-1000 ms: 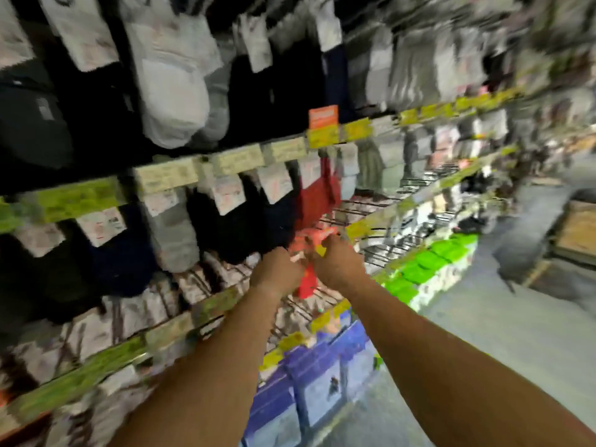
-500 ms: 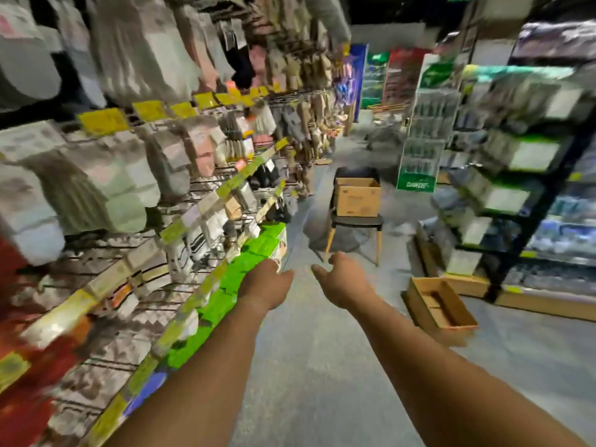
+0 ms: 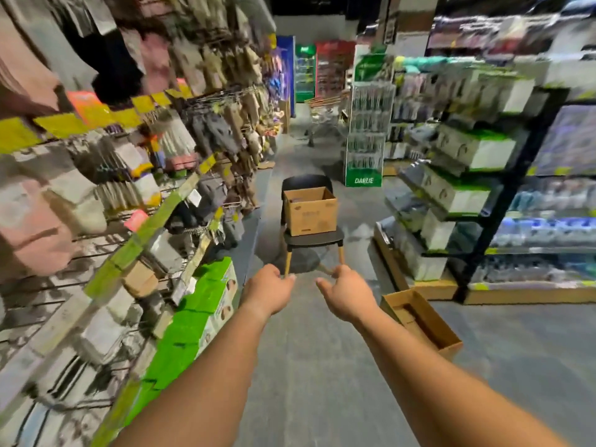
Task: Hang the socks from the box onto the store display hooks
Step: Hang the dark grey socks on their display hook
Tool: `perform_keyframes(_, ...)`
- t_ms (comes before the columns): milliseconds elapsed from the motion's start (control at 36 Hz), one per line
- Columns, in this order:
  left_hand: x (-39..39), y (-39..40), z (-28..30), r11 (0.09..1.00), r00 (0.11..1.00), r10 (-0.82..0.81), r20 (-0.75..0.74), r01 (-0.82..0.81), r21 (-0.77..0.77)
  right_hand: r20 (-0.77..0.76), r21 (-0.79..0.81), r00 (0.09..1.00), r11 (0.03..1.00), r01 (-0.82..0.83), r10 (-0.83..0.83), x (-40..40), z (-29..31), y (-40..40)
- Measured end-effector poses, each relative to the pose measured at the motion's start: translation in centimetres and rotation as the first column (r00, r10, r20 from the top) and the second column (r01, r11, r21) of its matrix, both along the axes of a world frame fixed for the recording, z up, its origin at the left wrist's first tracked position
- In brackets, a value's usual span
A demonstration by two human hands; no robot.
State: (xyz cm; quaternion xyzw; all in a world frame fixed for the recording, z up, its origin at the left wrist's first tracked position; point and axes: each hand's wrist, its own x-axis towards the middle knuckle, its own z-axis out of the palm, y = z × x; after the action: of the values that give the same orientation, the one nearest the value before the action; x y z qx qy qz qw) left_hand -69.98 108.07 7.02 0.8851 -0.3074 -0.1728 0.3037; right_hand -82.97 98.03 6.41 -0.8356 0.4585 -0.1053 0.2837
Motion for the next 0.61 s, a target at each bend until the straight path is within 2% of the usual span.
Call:
perform_keyframes(333, 16.2, -22.2, -3.6, 0.995, 0.998, 0.026, -0.064, -0.020, 0.094, -0.012, 0.093, 1.000, 0.996, 0.010, -0.009, 15.9, -4.3, -22.7)
perform_keyframes(611, 31.2, -37.9, -5.5, 0.995, 0.987, 0.088, -0.132, -0.081, 0.061, -0.100, 0.152, 0.995, 0.988, -0.016, 0.031, 30.9, -5.0, -38.6)
